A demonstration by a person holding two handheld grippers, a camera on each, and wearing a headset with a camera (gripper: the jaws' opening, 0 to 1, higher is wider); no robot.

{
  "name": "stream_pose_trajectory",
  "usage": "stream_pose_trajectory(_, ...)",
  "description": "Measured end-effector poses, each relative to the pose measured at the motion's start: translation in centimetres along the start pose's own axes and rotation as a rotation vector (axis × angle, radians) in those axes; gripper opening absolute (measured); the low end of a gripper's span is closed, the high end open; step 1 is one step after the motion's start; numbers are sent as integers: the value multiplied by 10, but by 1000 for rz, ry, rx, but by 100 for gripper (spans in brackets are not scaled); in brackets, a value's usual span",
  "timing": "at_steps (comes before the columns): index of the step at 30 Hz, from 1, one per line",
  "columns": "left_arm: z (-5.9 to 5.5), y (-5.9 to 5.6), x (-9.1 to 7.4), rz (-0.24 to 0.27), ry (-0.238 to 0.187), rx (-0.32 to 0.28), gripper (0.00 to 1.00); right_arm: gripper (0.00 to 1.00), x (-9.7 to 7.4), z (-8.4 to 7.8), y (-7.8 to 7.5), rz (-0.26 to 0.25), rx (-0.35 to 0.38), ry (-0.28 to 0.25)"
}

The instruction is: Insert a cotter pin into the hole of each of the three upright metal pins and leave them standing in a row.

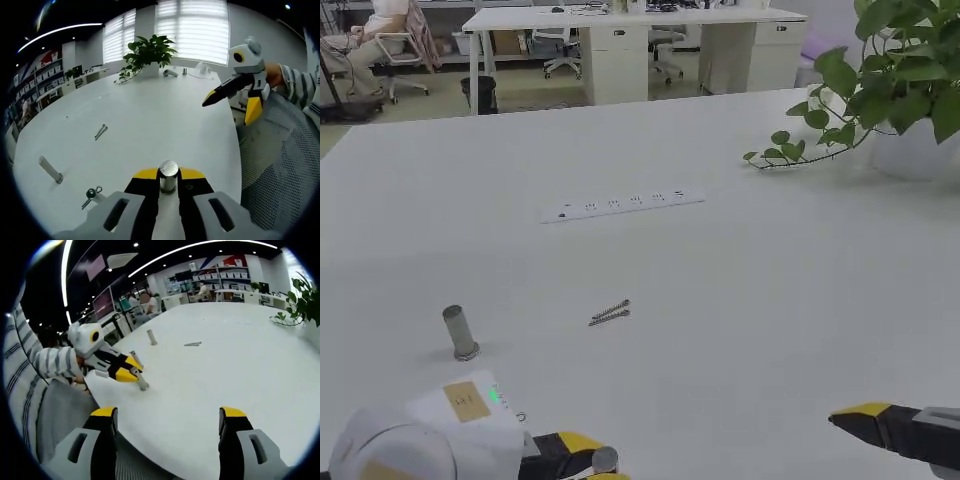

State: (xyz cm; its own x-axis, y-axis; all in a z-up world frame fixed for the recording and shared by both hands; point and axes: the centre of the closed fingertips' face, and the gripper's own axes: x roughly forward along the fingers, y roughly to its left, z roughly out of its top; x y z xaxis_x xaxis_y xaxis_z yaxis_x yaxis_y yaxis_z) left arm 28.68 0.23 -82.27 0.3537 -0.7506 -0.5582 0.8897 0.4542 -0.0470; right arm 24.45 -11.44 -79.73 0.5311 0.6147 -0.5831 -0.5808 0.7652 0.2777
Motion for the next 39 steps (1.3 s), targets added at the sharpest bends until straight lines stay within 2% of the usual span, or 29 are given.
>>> stream_pose_trajectory(9, 6, -1, -6, -12, -30, -19, 15, 84, 0, -1, 0, 6, -15, 18)
stream_pose_trajectory(13, 7, -7, -12, -50, -37, -27, 26, 84, 0, -1, 0, 10, -21, 24)
stream_pose_trajectory(15, 9, -16, -16, -93, -51, -71, 30, 84, -1, -1, 0, 14, -24, 28)
stream_pose_trajectory(18, 15, -18, -25, -94, -87, -73, 34, 84, 0, -2, 0, 25, -29, 34)
stream_pose_trajectory(23, 12, -24, -37, -104, -82, -84, 54, 84, 3, -6, 1, 54, -46, 55)
stream_pose_trajectory(26, 6, -25, -43, -95, -68, -93, 62, 84, 5, -7, -1, 67, -53, 67)
stream_pose_trajectory(28, -2, -23, -46, -72, -41, -147, 66, 84, 5, -5, -2, 70, -59, 71)
stream_pose_trajectory(29, -3, -21, -47, -61, -41, -158, 67, 84, 5, -5, -2, 72, -61, 72)
stream_pose_trajectory(35, -7, -11, -56, 2, -76, -187, 67, 84, 9, -3, -7, 95, -86, 109)
stream_pose_trajectory(37, -7, -14, -58, -6, -86, -188, 71, 84, 10, -1, -7, 101, -92, 119)
stream_pose_trajectory(39, -7, -17, -59, -15, -89, -189, 80, 84, 12, 1, -6, 108, -101, 124)
